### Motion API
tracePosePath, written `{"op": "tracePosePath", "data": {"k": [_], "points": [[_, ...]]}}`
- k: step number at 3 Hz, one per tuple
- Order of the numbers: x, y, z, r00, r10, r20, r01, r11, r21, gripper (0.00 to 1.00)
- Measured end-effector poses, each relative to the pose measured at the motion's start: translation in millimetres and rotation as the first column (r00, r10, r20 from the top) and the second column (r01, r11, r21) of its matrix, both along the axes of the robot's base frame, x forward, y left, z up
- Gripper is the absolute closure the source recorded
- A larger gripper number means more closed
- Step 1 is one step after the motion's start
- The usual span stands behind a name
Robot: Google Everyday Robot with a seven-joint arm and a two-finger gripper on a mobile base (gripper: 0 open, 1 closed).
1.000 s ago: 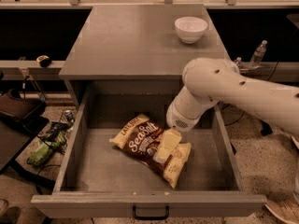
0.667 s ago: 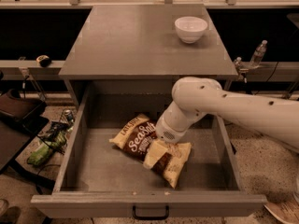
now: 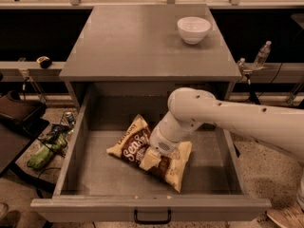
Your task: Pick brown chip bag from top drawer and place on counter
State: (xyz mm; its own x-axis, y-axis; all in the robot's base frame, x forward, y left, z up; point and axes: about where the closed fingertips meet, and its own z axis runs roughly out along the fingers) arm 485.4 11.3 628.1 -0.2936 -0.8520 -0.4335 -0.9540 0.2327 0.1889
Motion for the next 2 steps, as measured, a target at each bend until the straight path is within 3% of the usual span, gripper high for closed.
{"op": "tracePosePath", "data": {"k": [1, 2], "points": [[-3.2, 0.3, 3.3, 1.0, 0.007, -0.002, -0.007, 1.0, -0.013, 0.89], [-5.1, 0.3, 8.0, 0.9999, 0.012, -0.004, -0.012, 1.0, -0.021, 1.0]]}}
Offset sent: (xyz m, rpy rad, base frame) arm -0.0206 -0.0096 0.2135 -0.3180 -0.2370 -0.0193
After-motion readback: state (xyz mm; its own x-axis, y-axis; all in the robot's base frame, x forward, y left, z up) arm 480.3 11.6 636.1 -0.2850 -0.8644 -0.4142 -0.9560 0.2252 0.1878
